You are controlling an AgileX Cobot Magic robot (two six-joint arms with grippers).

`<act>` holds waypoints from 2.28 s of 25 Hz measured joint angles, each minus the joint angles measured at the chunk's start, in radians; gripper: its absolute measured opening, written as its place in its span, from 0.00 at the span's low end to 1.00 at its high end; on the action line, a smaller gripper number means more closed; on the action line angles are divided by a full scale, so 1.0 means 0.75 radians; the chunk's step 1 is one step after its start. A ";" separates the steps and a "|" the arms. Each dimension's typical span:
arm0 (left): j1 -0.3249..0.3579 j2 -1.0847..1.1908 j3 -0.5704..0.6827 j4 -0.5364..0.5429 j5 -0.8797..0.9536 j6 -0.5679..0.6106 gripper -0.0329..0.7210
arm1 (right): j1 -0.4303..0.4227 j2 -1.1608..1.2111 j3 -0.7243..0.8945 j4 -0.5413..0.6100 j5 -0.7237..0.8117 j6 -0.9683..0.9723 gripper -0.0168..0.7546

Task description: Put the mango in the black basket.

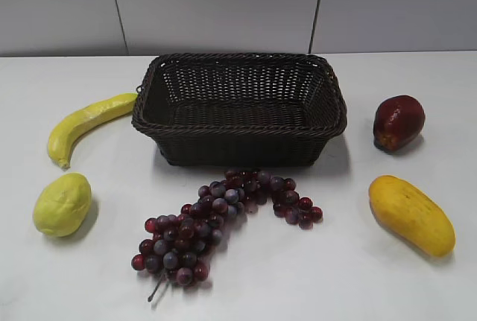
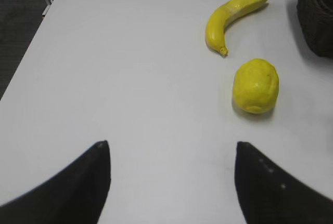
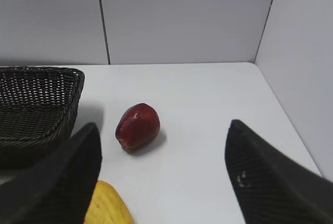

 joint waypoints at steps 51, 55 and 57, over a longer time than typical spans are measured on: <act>0.000 0.000 0.000 0.000 0.000 0.000 0.78 | 0.263 1.754 -0.718 0.270 0.478 -0.537 0.79; 0.000 0.000 0.000 0.000 0.000 0.000 0.78 | 0.266 1.681 -0.929 0.344 0.543 -0.537 0.79; 0.000 0.000 0.000 0.000 0.000 0.000 0.78 | 0.281 1.678 -1.021 0.390 0.513 -0.537 0.79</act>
